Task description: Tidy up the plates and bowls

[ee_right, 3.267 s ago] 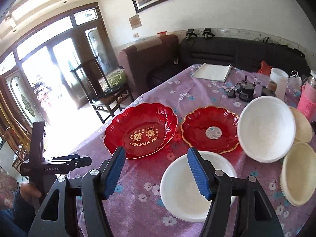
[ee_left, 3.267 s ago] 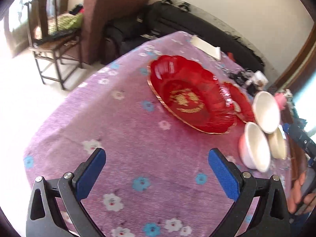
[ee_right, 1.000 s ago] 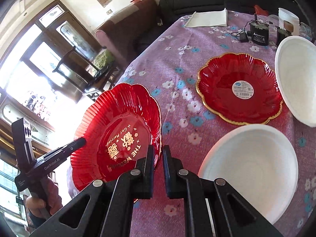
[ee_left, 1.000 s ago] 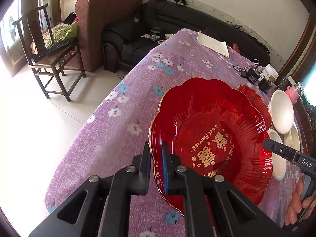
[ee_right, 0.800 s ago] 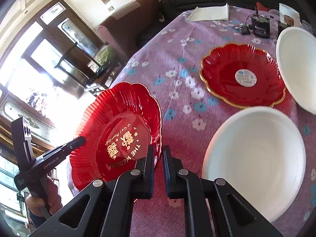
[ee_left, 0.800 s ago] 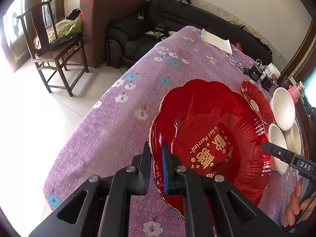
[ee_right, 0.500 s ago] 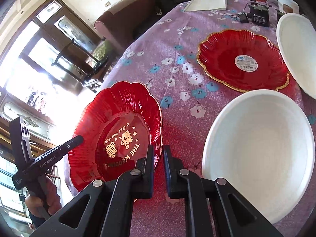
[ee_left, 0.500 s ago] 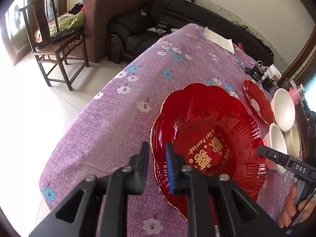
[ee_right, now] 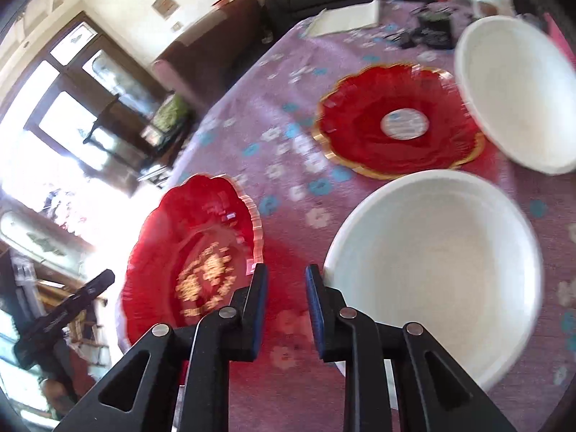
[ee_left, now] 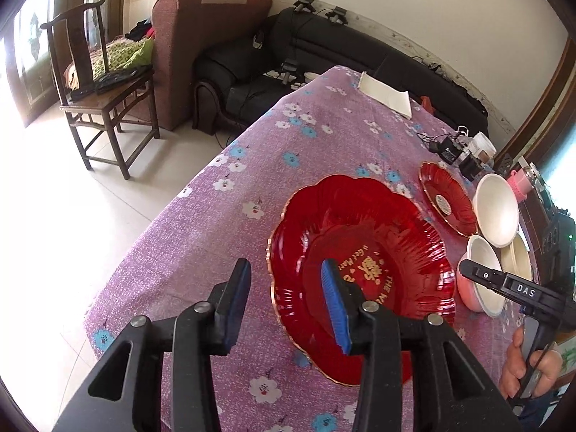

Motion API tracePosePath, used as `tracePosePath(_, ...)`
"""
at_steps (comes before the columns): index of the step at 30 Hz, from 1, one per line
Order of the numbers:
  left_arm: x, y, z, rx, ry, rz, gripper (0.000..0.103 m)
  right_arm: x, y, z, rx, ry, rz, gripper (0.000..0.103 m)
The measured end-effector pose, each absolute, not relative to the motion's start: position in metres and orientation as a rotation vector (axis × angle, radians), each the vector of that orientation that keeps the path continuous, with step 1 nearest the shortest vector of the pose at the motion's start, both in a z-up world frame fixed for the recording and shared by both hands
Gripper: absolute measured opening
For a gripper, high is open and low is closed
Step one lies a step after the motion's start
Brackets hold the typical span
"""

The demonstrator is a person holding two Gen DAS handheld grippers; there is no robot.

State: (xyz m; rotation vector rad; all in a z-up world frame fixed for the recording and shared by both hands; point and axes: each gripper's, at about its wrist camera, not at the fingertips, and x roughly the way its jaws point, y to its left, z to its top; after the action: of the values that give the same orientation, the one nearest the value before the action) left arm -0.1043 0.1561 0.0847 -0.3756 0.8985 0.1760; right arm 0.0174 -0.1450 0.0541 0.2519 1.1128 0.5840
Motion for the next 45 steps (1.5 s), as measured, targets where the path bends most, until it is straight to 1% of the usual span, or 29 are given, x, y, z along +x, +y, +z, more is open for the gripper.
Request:
tracePosePath(5,-0.100,0.137,0.097,-0.342,0.892,0.130,0.041,0.014,-0.175,0.056,0.333,1.121,0.655,0.024)
tracePosePath(9,-0.091,0.114,0.102,-0.315,0.904,0.088,0.041,0.014,-0.205,0.077,0.397,1.050,0.675,0.024)
tracePosePath(12,-0.082,0.094,0.107,-0.284,0.917,0.056,0.041,0.030,-0.222,0.098,0.404,0.996,0.628,0.024)
tracePosePath(15,-0.074,0.073,0.112,-0.241,0.919,0.031,0.043,0.052,-0.231,0.111,0.410,0.997,0.611,0.027)
tracePosePath(17,-0.070,0.059,0.113,-0.216,0.927,0.010,0.047,0.059,-0.233,0.111,0.475,1.020,0.681,0.028)
tracePosePath(20,-0.063,0.043,0.113,-0.181,0.939,-0.009,0.047,0.059,-0.228,0.106,0.517,1.055,0.789,0.028)
tracePosePath(24,-0.047,0.030,0.115,-0.172,0.959,-0.031,0.047,0.070,-0.230,0.107,0.494,1.019,0.715,0.028)
tracePosePath(25,-0.044,0.027,0.116,-0.172,0.963,-0.034,0.047,0.078,-0.228,0.106,0.464,1.008,0.694,0.031)
tracePosePath(26,-0.038,0.024,0.117,-0.170,0.968,-0.034,0.047,0.089,-0.224,0.101,0.441,1.021,0.682,0.035)
tracePosePath(28,-0.029,0.020,0.118,-0.167,0.982,-0.040,0.047,0.108,-0.220,0.082,0.449,1.085,0.638,0.035)
tracePosePath(32,-0.009,0.011,0.118,-0.158,1.019,-0.048,0.047,0.132,-0.218,0.059,0.435,1.126,0.591,0.035)
tracePosePath(35,0.002,0.005,0.118,-0.143,1.034,-0.042,0.047,0.141,-0.234,0.046,0.441,1.149,0.503,0.035)
tracePosePath(41,0.020,-0.005,0.114,-0.158,1.052,-0.052,0.048,0.146,-0.263,0.053,0.327,1.040,0.298,0.035)
tracePosePath(43,0.023,-0.009,0.111,-0.156,1.060,-0.052,0.048,0.143,-0.270,0.056,0.349,1.032,0.338,0.035)
tracePosePath(45,0.027,-0.010,0.110,-0.160,1.065,-0.052,0.048,0.137,-0.266,0.062,0.404,1.055,0.482,0.035)
